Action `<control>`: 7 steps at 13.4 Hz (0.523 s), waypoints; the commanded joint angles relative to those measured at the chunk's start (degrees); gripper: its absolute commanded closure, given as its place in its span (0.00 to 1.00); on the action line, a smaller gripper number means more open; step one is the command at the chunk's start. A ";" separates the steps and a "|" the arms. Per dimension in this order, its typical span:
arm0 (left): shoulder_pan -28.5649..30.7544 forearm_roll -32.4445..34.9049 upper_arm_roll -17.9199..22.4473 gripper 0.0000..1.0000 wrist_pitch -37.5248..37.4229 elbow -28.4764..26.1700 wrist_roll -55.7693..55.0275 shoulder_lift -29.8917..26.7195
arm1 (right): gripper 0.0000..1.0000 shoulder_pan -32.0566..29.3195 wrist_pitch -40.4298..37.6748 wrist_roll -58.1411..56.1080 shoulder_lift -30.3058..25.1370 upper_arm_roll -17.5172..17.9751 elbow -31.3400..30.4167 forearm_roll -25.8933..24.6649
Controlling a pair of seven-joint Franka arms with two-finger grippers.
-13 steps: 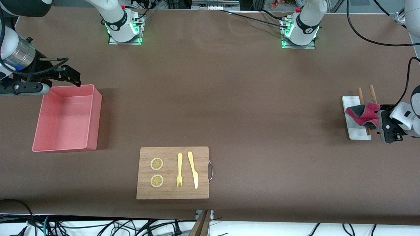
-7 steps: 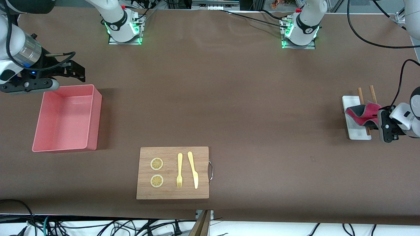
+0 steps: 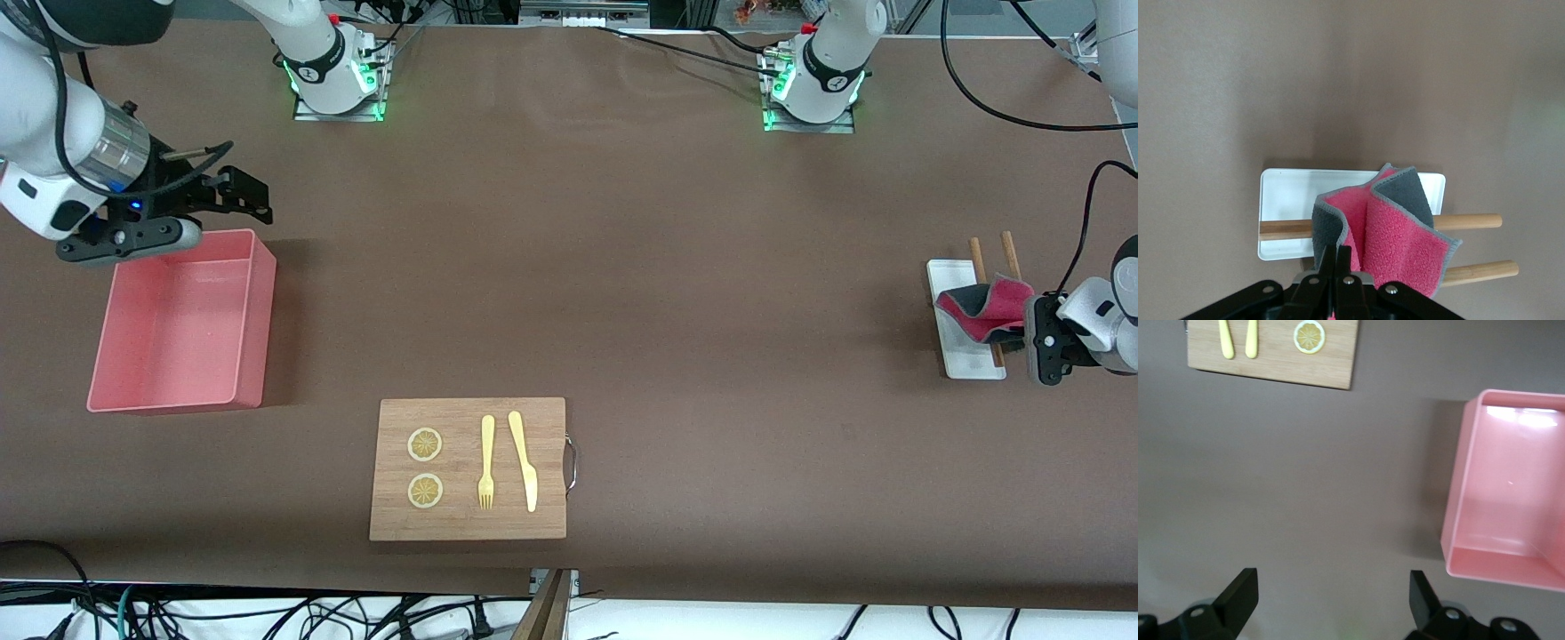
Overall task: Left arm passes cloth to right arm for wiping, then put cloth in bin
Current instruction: 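Lift the cloth with the left gripper while the right gripper moves toward it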
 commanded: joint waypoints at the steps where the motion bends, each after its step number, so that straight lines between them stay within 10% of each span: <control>1: -0.26 -0.39 -0.76 1.00 -4.30 1.50 1.42 -1.38 | 0.00 -0.23 4.36 -6.92 -1.13 -0.13 -5.11 3.32; 7: -1.49 -0.30 -9.00 1.00 -13.08 3.25 -1.55 -8.50 | 0.00 -0.32 10.25 -15.36 -2.45 -0.48 -11.79 5.78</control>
